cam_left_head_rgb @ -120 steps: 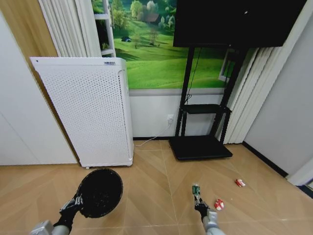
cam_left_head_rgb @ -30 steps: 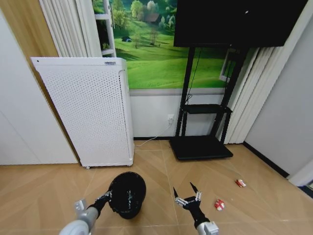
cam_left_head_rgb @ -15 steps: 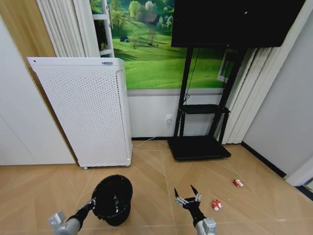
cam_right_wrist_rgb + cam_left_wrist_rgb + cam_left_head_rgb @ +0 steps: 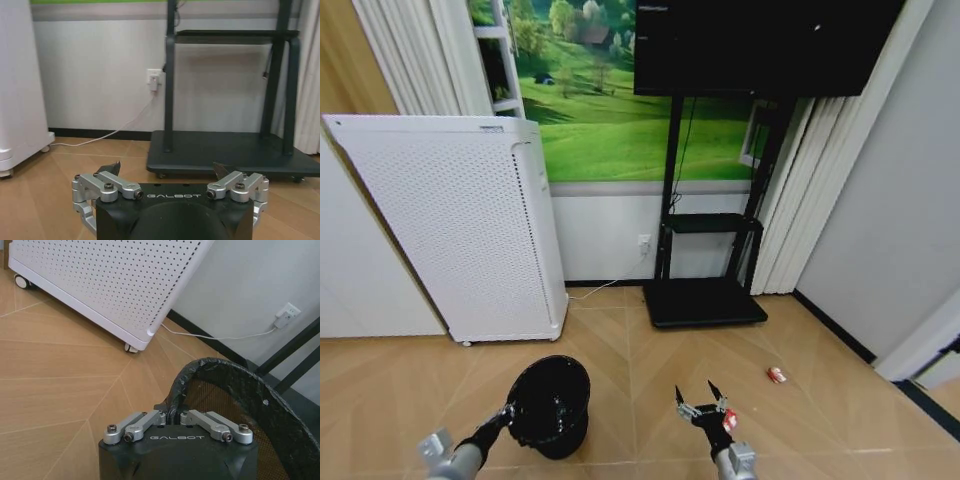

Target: Pick up the trash bin and place the garbage on the floor into it.

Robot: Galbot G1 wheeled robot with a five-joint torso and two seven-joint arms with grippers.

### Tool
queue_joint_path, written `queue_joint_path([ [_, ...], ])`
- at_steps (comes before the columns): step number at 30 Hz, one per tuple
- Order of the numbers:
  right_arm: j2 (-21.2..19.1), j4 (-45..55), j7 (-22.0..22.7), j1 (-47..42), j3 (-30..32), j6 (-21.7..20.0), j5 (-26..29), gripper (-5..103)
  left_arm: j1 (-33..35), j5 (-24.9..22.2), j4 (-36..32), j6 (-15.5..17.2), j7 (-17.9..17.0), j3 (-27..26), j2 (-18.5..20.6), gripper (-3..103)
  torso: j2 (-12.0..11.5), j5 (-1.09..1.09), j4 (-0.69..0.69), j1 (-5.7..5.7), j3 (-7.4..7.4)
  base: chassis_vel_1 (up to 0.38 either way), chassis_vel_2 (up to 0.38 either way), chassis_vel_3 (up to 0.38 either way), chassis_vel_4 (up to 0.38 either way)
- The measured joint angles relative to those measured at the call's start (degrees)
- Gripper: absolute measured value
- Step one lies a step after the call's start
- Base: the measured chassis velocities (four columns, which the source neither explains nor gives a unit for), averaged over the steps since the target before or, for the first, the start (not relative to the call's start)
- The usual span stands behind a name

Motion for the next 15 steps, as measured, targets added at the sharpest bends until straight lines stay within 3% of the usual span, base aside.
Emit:
queue_joint_path([
  [2, 0.0, -0.46, 0.51, 0.65, 0.0, -0.69, 1.67, 103, -0.61, -0.77, 0.52, 0.0, -0.11, -0.7, 0.03, 7, -0.01, -0.01, -0.02, 0.0, 0.01, -0.257, -0.32, 0.248, 0.297],
  [3, 0.1, -1.41, 1.66, 2.09, 0.09, -2.3, 5.13, 96, -1.78, -3.4, 1.54, 0.23, -0.88, -2.05, 0.13, 7, 0.0, -0.03, -0.03, 0.0, 0.0, -0.246, -0.253, 0.248, 0.212],
  [4, 0.1, -1.41, 1.66, 2.09, 0.09, -2.3, 5.13, 96, -1.78, -3.4, 1.54, 0.23, -0.88, -2.05, 0.13, 7, 0.0, -0.03, -0.03, 0.0, 0.0, -0.246, -0.253, 0.248, 0.212],
  [6, 0.02, -4.75, 4.8, 5.79, 0.5, -6.71, 13.2, 93, -3.51, -6.86, 4.65, 0.87, -1.09, -6.27, 1.21, 7, 0.0, -0.02, -0.03, 0.0, 0.0, -0.053, -0.111, 0.081, 0.131],
  [15, 0.97, -15.4, 10.16, 13.17, -0.92, -12.58, 17.72, 92, -2.8, -8.95, 9.17, 1.15, 2.97, -11.95, 3.53, 7, -0.01, -0.05, 0.0, 0.01, 0.0, 0.039, 0.037, -0.042, -0.039],
])
